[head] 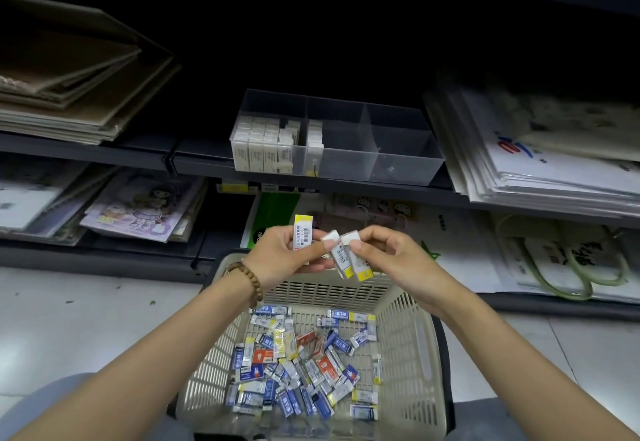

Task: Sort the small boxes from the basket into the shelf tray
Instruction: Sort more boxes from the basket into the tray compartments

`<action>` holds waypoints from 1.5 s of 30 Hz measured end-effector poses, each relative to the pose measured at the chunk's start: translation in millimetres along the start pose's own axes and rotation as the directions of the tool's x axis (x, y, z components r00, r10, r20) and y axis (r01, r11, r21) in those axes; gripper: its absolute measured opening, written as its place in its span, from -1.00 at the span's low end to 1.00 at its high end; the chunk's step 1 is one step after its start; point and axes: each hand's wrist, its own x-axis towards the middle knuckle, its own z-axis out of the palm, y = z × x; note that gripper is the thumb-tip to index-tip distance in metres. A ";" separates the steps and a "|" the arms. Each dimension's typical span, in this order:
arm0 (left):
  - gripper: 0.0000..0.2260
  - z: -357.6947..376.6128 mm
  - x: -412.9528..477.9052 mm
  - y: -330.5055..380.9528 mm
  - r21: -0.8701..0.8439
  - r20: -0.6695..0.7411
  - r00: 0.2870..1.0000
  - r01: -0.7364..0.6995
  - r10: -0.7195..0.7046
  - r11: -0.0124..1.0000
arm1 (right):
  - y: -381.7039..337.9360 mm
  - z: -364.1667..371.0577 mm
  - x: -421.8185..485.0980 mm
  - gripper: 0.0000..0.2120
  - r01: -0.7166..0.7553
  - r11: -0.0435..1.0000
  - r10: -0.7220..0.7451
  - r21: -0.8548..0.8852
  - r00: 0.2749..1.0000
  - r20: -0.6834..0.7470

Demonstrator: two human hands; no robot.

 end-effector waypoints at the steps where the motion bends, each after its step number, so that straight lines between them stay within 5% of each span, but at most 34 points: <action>1: -0.80 0.5 -0.5 0.2 -0.016 0.010 1.000 0.002 -0.001 1.000 | 1.2 1.0 0.6 -0.94 -0.019 0.999 0.019 0.039 1.000 -0.002; 13: -0.78 1.7 -4.0 5.3 -0.123 0.037 0.999 0.020 -0.016 0.992 | 3.8 2.9 4.0 -0.92 -0.084 0.974 0.114 0.211 0.984 -0.134; 20: -0.69 1.6 -3.8 3.7 -0.150 0.044 0.998 0.059 -0.053 0.987 | 3.6 6.1 4.7 -0.81 -0.126 0.970 0.145 0.207 0.986 -0.081; 26: -0.73 -9.0 1.6 2.0 0.255 -0.141 0.987 -0.042 0.081 0.966 | 1.3 -1.3 8.2 -0.81 -0.141 0.943 0.149 0.301 0.989 -0.003; 32: -0.91 -8.1 0.0 1.7 0.201 -0.211 0.968 -0.090 0.133 0.975 | 0.2 -4.0 7.0 -0.77 -0.084 0.956 0.129 0.280 0.981 -0.148; 35: -0.88 -6.0 0.2 -0.8 0.033 -0.220 0.975 -0.022 0.029 0.999 | -1.0 -4.8 7.1 -0.83 -0.062 0.941 0.113 0.333 0.984 -0.137; 39: -0.84 0.3 -1.3 -7.2 -0.153 -0.137 0.990 0.011 -0.032 0.988 | 1.9 -0.1 7.0 -0.80 -0.026 0.929 0.094 0.370 0.982 -0.166; 45: -0.68 17.2 -2.9 -14.7 -0.105 0.024 0.997 -0.065 0.068 0.992 | 4.0 10.4 9.8 -0.86 0.046 0.919 0.047 0.391 0.973 -0.224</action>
